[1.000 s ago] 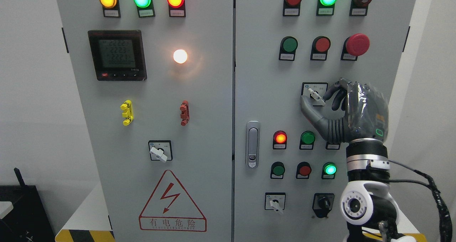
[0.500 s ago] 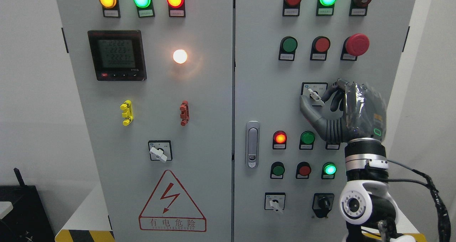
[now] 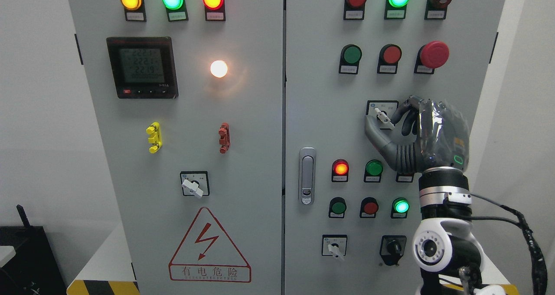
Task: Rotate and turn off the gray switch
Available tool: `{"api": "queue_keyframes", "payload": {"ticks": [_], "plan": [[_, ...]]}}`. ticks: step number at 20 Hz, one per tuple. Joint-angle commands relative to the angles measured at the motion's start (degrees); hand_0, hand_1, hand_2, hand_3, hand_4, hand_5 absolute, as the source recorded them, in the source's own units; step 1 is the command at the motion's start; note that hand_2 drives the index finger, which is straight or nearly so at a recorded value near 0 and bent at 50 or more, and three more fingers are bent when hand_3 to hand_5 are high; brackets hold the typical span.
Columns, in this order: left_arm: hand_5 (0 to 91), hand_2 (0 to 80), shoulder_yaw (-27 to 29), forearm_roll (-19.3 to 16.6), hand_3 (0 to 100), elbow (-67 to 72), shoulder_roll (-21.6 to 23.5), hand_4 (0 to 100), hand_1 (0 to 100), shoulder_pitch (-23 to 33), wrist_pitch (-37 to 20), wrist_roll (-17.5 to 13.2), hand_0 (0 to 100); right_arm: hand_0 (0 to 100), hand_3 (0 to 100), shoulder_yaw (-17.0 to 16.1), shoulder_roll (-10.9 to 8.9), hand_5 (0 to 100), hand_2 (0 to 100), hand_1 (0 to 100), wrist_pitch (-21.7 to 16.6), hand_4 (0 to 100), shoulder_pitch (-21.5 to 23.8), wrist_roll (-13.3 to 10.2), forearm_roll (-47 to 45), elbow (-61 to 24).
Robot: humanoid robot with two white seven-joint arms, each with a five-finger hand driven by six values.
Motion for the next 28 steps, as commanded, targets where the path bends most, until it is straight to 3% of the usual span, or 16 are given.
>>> {"api": "queue_keyframes", "payload": {"ticks": [1, 11, 28], "plan": [[0.0, 0.0, -0.1, 0.0, 0, 0.8, 0.0, 0, 39, 0.0, 0.0, 0.0, 12, 17, 91, 0.1, 0.03, 100, 65, 42, 0.0, 92, -0.1, 0.0, 0.1, 0.3], [0.0, 0.0, -0.1, 0.0, 0, 0.8, 0.0, 0, 39, 0.0, 0.0, 0.0, 12, 28, 91, 0.1, 0.03, 100, 65, 44, 0.1, 92, -0.4, 0.0, 0.1, 0.4], [0.0, 0.0, -0.1, 0.0, 0, 0.8, 0.0, 0, 39, 0.0, 0.0, 0.0, 12, 34, 92, 0.1, 0.03, 100, 68, 43, 0.1, 92, -0.5, 0.0, 0.0, 0.6]]}}
